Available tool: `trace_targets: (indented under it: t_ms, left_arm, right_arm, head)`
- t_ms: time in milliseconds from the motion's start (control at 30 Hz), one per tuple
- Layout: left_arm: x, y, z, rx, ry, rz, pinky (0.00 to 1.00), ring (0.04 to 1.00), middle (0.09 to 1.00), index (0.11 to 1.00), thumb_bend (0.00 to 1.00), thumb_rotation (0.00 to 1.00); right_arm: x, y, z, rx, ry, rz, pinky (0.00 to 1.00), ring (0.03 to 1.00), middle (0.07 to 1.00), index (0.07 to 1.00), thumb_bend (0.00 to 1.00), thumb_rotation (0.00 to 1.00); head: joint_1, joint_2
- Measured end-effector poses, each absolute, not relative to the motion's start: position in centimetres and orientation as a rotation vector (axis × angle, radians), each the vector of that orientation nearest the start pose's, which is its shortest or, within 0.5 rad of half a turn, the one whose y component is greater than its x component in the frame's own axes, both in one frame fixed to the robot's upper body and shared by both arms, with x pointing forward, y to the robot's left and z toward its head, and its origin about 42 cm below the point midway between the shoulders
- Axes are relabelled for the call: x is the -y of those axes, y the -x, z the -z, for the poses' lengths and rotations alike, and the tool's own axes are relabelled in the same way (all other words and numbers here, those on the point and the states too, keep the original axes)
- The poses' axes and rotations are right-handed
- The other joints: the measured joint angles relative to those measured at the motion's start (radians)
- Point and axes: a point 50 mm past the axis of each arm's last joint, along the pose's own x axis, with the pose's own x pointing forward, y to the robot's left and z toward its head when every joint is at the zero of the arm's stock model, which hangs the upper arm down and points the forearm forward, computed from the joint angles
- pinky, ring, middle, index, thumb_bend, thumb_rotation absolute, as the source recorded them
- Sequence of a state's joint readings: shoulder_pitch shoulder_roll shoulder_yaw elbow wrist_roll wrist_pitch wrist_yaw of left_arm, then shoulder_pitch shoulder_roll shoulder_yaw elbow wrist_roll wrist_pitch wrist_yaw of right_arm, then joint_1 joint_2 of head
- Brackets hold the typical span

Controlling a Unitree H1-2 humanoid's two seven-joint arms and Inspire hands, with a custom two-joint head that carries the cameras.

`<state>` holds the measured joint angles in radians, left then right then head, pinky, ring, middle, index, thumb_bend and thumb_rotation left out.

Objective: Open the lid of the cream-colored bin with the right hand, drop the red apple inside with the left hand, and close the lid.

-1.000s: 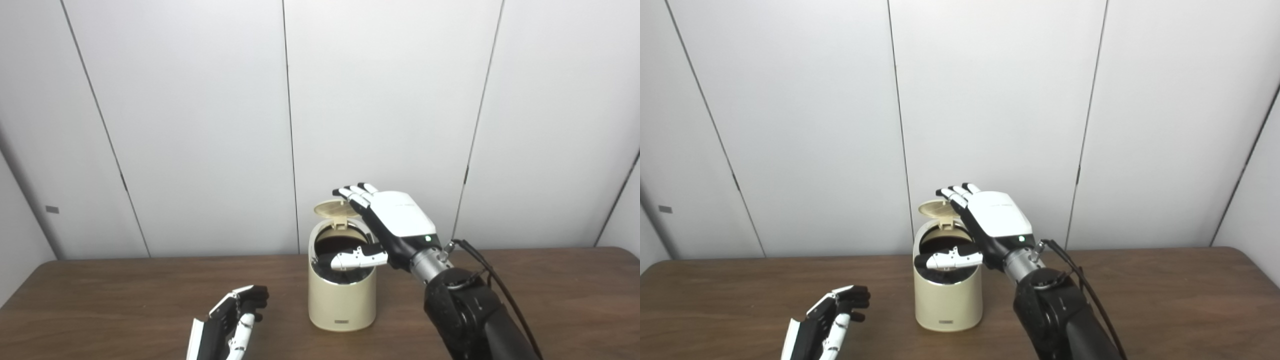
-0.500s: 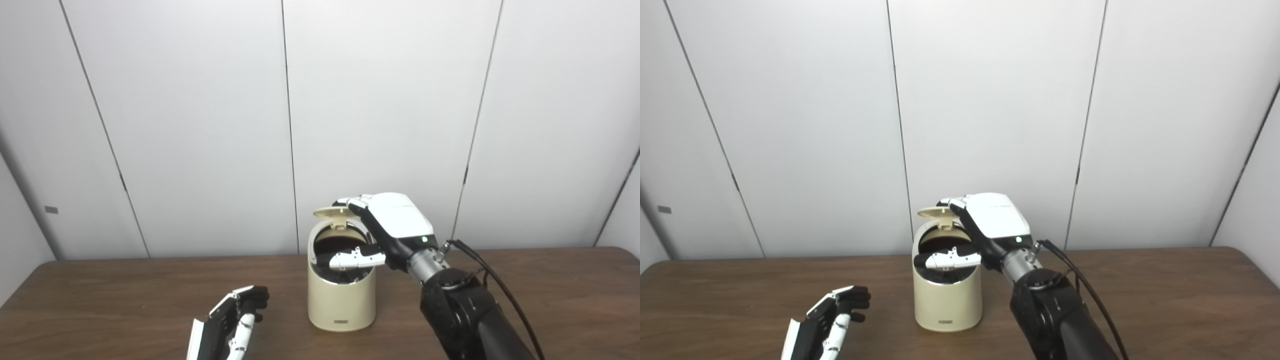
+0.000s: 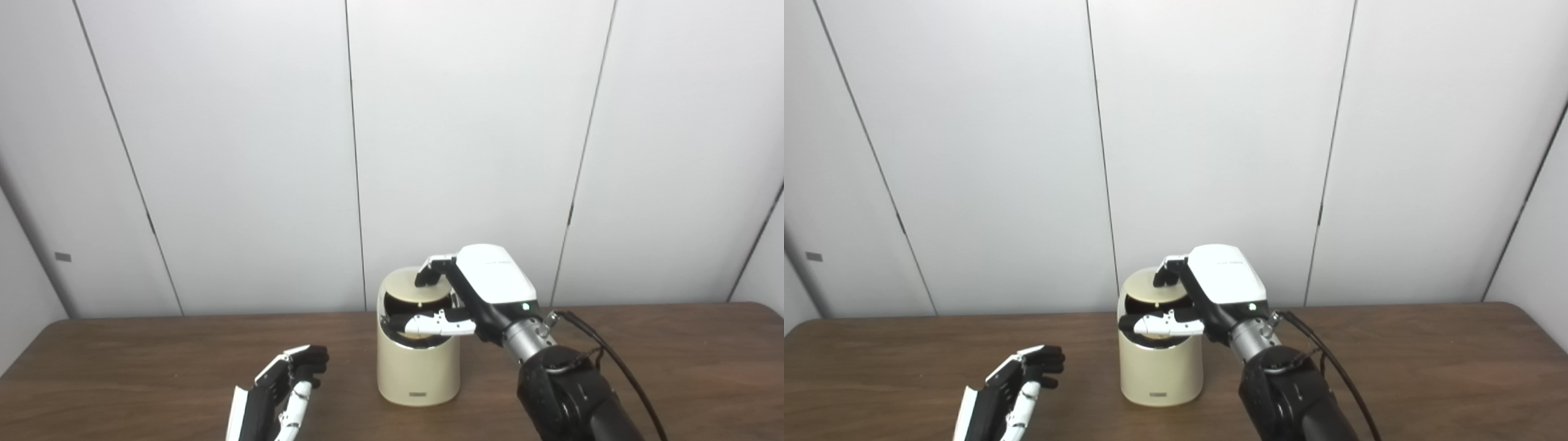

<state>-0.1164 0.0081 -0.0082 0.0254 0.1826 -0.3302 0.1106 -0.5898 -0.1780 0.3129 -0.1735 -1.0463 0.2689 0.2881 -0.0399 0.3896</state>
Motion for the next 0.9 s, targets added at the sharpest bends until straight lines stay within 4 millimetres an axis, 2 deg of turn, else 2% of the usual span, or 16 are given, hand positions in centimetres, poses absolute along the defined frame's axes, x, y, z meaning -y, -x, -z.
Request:
trace_targets:
  t_ms: [267,733,900]
  left_arm:
    - [-20.3,-31.1,-14.8,0.439,-0.165,-0.048,0.61,0.666,0.677,0.678,0.30,0.69]
    - [-20.2,-31.1,-15.0,0.429,-0.171,-0.049,0.61,0.674,0.680,0.680,0.28,0.68]
    - [-20.2,-31.0,-15.3,0.432,-0.177,-0.051,0.60,0.671,0.680,0.676,0.28,0.69]
  right_arm:
    - [14.1,-38.8,-28.8,0.421,1.247,-0.137,0.71,0.707,0.648,0.633,0.81,0.92]
    - [15.5,-37.7,-26.3,0.429,1.266,-0.149,0.82,0.799,0.773,0.753,0.76,0.85]
    - [15.5,-37.1,-25.6,0.423,1.287,-0.155,0.82,0.816,0.796,0.775,0.76,0.83]
  head:
    - [0.006,0.015]
    - [0.015,0.031]
    - [0.015,0.035]
